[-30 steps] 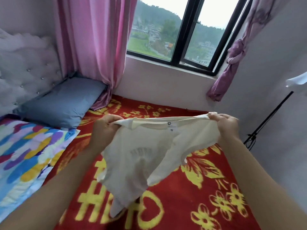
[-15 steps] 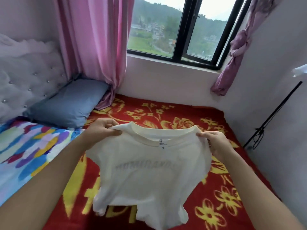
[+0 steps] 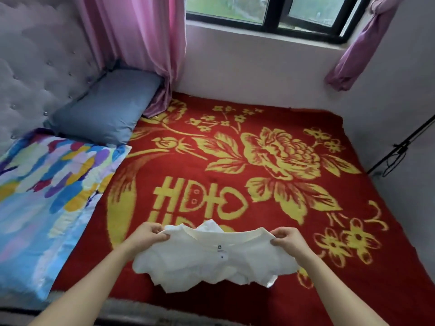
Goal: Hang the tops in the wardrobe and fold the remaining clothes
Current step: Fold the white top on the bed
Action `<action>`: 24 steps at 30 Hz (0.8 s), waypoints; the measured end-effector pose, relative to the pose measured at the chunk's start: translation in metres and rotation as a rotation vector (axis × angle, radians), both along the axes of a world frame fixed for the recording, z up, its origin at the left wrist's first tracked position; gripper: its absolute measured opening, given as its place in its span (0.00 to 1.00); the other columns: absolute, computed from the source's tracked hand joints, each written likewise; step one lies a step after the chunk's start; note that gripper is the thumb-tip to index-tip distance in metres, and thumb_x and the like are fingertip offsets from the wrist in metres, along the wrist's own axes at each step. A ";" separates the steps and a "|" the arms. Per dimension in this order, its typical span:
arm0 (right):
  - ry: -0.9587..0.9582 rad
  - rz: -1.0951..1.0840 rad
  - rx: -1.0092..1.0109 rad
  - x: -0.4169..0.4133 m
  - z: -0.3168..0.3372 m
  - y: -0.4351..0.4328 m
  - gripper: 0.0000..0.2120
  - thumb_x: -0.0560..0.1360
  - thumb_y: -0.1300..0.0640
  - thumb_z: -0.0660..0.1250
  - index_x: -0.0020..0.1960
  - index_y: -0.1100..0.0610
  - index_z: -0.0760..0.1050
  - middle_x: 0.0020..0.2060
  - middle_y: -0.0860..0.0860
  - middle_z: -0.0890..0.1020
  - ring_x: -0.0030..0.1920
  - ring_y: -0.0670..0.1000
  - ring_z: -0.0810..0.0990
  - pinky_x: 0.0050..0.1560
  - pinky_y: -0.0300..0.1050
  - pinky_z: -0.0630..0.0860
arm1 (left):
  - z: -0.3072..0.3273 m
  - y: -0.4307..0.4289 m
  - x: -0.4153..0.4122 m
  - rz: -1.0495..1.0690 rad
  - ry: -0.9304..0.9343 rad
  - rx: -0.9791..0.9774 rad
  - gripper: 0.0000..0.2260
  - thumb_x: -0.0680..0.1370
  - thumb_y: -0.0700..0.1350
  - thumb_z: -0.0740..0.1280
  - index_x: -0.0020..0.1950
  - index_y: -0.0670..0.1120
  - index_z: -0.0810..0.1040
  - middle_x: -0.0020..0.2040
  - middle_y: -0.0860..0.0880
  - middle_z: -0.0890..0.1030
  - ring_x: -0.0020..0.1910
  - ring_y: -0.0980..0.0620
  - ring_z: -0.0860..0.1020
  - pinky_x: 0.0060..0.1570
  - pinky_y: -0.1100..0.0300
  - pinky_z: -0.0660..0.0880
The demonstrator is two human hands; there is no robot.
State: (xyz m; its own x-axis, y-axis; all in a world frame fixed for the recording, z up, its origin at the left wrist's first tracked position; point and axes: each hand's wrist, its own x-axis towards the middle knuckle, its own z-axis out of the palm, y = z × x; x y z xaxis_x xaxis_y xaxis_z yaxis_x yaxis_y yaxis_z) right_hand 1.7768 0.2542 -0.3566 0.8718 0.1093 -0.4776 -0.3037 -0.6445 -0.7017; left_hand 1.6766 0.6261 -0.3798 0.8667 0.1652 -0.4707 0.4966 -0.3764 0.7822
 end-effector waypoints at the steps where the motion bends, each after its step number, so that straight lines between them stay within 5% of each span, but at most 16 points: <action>1: 0.014 0.017 -0.047 -0.001 -0.009 0.000 0.10 0.68 0.69 0.68 0.37 0.55 0.80 0.33 0.50 0.80 0.35 0.48 0.76 0.35 0.39 0.70 | -0.008 -0.001 0.000 -0.023 0.022 0.005 0.11 0.72 0.40 0.71 0.31 0.44 0.74 0.26 0.55 0.73 0.25 0.60 0.70 0.28 0.67 0.64; 6: 0.044 0.132 -0.311 0.005 -0.042 0.009 0.09 0.70 0.63 0.65 0.37 0.50 0.76 0.34 0.44 0.77 0.37 0.45 0.75 0.30 0.34 0.67 | -0.037 0.005 0.016 -0.117 0.155 0.047 0.10 0.74 0.39 0.69 0.34 0.43 0.72 0.25 0.55 0.67 0.24 0.58 0.64 0.28 0.67 0.59; 9: 0.008 0.198 -0.446 0.037 -0.039 0.019 0.07 0.72 0.60 0.64 0.40 0.49 0.77 0.41 0.49 0.78 0.44 0.50 0.77 0.38 0.42 0.70 | -0.027 0.007 0.054 -0.138 0.139 0.044 0.14 0.74 0.36 0.67 0.30 0.45 0.72 0.23 0.55 0.65 0.22 0.59 0.61 0.26 0.66 0.57; 12: -0.186 0.027 -0.452 0.114 -0.001 0.043 0.07 0.74 0.59 0.63 0.46 0.52 0.79 0.49 0.54 0.82 0.50 0.55 0.78 0.42 0.43 0.68 | 0.006 0.009 0.141 0.012 -0.123 0.103 0.11 0.75 0.35 0.67 0.33 0.44 0.75 0.28 0.48 0.69 0.29 0.53 0.66 0.30 0.60 0.60; 16: -0.496 -0.281 -0.312 0.207 0.052 0.079 0.14 0.76 0.58 0.61 0.61 0.54 0.73 0.54 0.57 0.81 0.51 0.59 0.78 0.44 0.46 0.70 | 0.054 0.010 0.258 0.312 -0.513 0.326 0.09 0.78 0.43 0.63 0.52 0.41 0.80 0.49 0.38 0.79 0.51 0.42 0.75 0.47 0.55 0.68; 20: -0.424 -0.085 -0.163 0.205 0.023 0.098 0.37 0.73 0.60 0.67 0.76 0.51 0.52 0.68 0.57 0.70 0.64 0.57 0.72 0.59 0.51 0.70 | 0.022 0.012 0.283 0.047 -0.236 0.535 0.31 0.77 0.52 0.64 0.76 0.50 0.55 0.74 0.40 0.59 0.74 0.41 0.54 0.70 0.49 0.53; 24: -0.218 0.071 -0.315 0.157 -0.048 0.085 0.34 0.73 0.61 0.65 0.75 0.56 0.56 0.67 0.59 0.70 0.65 0.59 0.70 0.58 0.50 0.69 | -0.049 0.017 0.235 -0.027 0.079 0.450 0.36 0.76 0.52 0.65 0.77 0.50 0.48 0.77 0.41 0.49 0.75 0.40 0.49 0.70 0.47 0.53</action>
State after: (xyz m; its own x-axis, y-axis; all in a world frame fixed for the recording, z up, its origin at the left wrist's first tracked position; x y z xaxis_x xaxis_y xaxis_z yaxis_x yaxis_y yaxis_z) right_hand 1.9340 0.3395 -0.4041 0.9521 0.0505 -0.3015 -0.1160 -0.8530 -0.5089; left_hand 1.9118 0.6426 -0.4288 0.8379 0.3460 -0.4221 0.5333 -0.6838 0.4980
